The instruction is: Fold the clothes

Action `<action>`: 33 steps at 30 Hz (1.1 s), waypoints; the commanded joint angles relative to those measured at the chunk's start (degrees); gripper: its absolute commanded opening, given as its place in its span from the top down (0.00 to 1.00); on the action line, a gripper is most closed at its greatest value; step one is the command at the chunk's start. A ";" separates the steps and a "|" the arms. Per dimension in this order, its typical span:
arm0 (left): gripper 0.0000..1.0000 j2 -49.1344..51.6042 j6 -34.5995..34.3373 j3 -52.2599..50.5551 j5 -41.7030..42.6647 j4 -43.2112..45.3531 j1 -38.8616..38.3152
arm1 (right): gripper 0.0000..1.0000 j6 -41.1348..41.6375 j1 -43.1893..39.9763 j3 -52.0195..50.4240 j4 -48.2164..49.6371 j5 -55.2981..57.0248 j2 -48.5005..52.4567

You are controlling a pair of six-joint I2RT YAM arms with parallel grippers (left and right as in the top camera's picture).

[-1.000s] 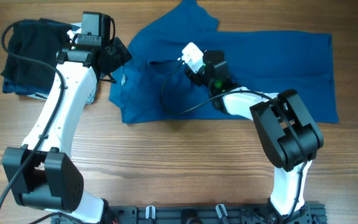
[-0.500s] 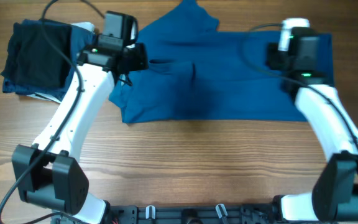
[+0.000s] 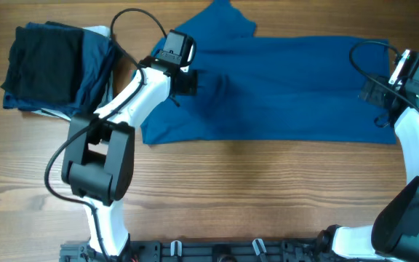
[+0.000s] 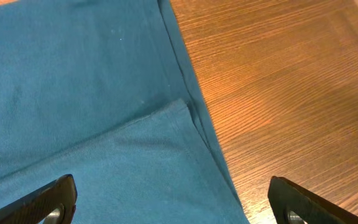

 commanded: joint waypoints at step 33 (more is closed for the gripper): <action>0.96 3.58 4.42 5.53 -9.79 -6.14 0.66 | 0.00 0.68 0.13 -0.42 0.02 -0.87 -0.15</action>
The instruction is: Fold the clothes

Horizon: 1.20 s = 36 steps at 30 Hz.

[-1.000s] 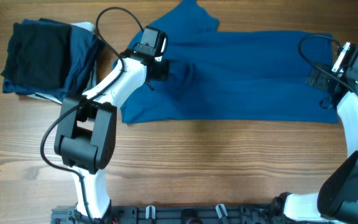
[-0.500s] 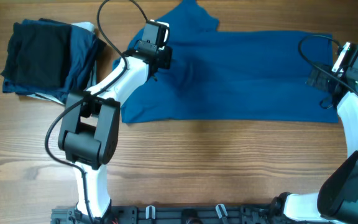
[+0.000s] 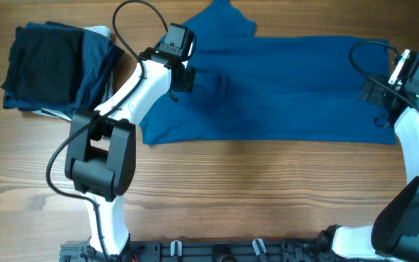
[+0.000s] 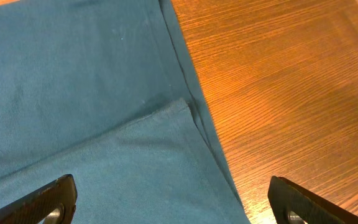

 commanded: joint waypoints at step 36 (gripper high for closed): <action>0.95 -14.12 -25.70 0.24 8.37 -31.34 6.27 | 0.20 11.21 -0.52 -0.59 -11.67 0.50 4.79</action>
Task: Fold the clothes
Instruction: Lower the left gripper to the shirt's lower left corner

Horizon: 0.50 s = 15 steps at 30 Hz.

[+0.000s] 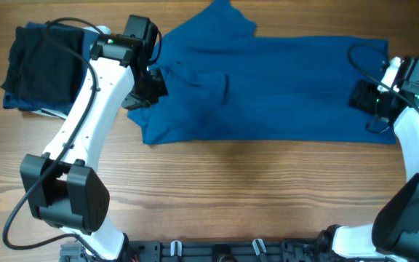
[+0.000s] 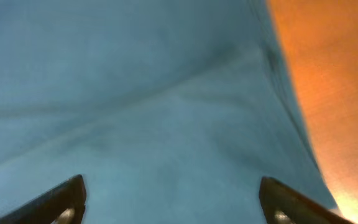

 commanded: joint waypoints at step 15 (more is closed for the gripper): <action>0.96 0.96 -0.96 -25.27 1.27 27.98 0.04 | 0.85 -3.30 -10.51 -0.33 3.02 -7.15 15.87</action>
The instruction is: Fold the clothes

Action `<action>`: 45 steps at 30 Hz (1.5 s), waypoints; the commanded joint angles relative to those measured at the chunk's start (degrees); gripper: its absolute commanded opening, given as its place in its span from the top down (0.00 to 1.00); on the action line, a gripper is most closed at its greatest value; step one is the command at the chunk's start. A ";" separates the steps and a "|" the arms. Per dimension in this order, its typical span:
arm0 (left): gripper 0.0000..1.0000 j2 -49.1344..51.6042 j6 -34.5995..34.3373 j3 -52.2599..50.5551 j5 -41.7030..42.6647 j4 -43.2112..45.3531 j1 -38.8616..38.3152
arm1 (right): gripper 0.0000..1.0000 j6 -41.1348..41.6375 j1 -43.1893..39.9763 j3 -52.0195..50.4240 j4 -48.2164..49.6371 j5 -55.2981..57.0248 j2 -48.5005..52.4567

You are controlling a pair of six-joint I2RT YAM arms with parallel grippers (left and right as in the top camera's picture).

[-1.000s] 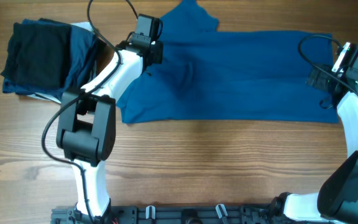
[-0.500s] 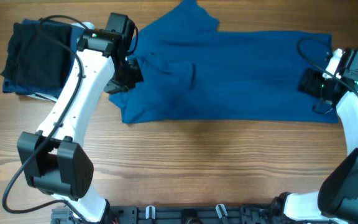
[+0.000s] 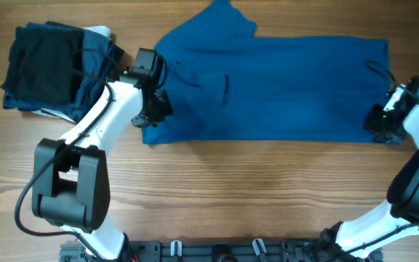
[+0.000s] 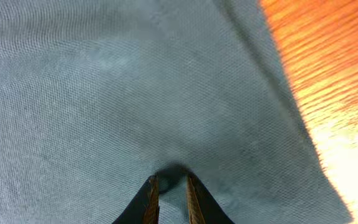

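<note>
A blue garment lies spread flat across the far half of the wooden table. In the right wrist view its weave fills most of the frame. My right gripper is at the garment's near right corner. Its fingertips stand close together, shut on a small pinch of the blue fabric. My left gripper sits over the garment's left edge near the near left corner. From overhead its jaws are too small to read.
A stack of folded dark and blue clothes rests at the far left of the table. Bare wood shows just right of the garment's edge. The arm bases stand along the table's near edge.
My right gripper was wide open just over the fabric; now it is shut on the garment near its right corner. My left gripper has shifted nearer, toward the near left corner.
At first my left gripper was over the garment's far left part and my right gripper hung open over the right edge. Both arms barely moved a second later. Then the left was at the left edge and the right low over fabric, now pinching it.
</note>
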 commanded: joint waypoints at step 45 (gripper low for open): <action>0.96 0.00 -6.71 -10.38 -0.55 -9.14 -15.06 | 0.91 -6.05 -10.21 6.80 -4.35 -13.62 5.03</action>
